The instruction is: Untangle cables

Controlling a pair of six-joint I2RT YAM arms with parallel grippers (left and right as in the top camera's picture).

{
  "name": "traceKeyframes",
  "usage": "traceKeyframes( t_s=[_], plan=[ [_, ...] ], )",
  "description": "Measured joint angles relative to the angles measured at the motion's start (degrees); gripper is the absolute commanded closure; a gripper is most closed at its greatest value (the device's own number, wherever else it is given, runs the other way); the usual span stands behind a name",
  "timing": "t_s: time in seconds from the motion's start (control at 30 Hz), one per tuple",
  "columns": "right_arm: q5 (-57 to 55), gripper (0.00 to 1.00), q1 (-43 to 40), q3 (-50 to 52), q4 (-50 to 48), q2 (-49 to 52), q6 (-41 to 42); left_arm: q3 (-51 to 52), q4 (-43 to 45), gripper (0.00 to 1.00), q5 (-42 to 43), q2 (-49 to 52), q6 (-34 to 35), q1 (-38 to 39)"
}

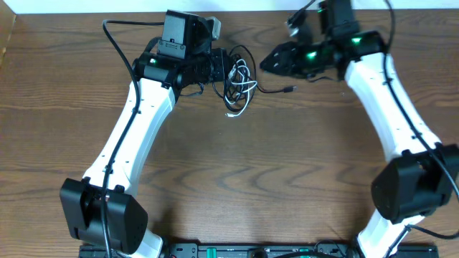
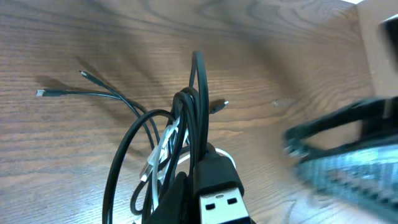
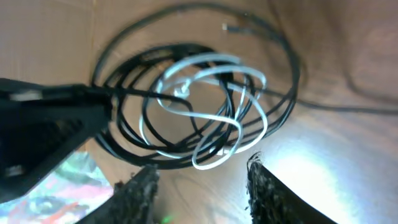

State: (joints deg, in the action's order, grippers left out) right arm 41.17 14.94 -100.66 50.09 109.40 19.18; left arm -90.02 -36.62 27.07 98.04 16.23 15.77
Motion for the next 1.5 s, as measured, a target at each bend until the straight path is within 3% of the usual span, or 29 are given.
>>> traceKeyframes(
  t_s=[0.5, 0.63, 0.7, 0.77, 0.8, 1.0, 1.23, 1.5],
  plan=[
    [-3.4, 0.59, 5.0, 0.0, 0.2, 7.3, 6.4, 0.0, 0.0, 0.93, 0.3, 0.0, 0.0, 0.0],
    [-4.8, 0.70, 5.6, 0.0, -0.6, 8.5, 7.8, 0.0, 0.0, 0.93, 0.6, 0.0, 0.0, 0.0],
    [-6.5, 0.80, 5.6, 0.0, -1.7, 8.7, 8.7, 0.0, 0.0, 0.93, 0.7, 0.0, 0.0, 0.0],
    [-8.0, 0.97, 5.6, 0.0, -3.0, 8.7, 9.6, 0.0, 0.0, 0.92, 0.9, 0.0, 0.0, 0.0],
    [-8.6, 0.99, 5.5, 0.0, -3.7, 8.7, 10.2, 0.0, 0.0, 0.93, 0.9, 0.0, 0.0, 0.0],
    [-12.6, 0.99, 5.1, 0.0, -1.9, 8.7, 11.4, 0.0, 0.0, 0.93, 1.0, 0.0, 0.0, 0.0],
    [-36.5, 0.99, 3.7, 0.0, 10.2, 8.7, 12.0, 0.0, 0.0, 0.93, 0.9, 0.0, 0.0, -0.1],
    [-46.7, 0.99, -6.2, -0.1, 12.0, 8.7, 11.6, 0.0, -0.1, 0.93, 0.9, 0.0, 0.0, -1.4]
  ],
)
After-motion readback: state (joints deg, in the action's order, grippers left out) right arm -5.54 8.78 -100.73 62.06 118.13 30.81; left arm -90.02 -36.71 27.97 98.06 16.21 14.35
